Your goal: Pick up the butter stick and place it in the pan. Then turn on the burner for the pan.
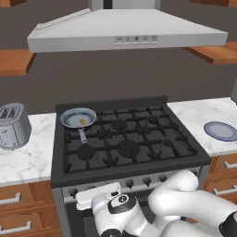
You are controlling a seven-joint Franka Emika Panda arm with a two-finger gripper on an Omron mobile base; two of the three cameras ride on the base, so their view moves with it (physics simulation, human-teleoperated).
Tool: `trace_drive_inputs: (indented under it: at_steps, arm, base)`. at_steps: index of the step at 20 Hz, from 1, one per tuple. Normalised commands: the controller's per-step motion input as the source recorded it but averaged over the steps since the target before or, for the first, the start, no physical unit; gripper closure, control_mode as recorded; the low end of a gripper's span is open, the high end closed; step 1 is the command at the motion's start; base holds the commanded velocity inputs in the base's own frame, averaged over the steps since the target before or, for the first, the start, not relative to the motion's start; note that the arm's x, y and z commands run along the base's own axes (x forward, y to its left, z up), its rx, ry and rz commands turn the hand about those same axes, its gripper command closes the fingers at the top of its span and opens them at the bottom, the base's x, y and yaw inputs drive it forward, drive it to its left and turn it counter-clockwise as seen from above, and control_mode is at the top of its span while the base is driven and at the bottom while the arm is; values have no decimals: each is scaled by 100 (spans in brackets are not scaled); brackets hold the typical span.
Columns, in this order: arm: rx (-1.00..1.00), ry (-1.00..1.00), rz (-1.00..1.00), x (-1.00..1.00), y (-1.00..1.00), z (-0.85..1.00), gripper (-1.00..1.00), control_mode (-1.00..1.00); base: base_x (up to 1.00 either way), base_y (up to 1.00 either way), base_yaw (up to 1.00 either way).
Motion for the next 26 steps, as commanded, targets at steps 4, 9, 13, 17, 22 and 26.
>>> trace_drive_inputs:
  at_steps: [4,9,13,17,22,26]
  arm:
    - [0,0,0,-15,2,-37,-100,-100]
    - [0,0,0,-11,0,-27,-100,-100]
    - [0,0,0,0,0,-24,-100,-100]
    - [0,0,0,0,1,-29,-100,-100]
    - [0,0,0,0,0,-24,-100,-100]
    - [0,0,0,0,0,-18,-100,-100]
  base:
    - [0,0,0]
    - [0,0,0]
    - [0,0,0]
    - [0,0,0]
    - [0,0,0]
    - [0,0,0]
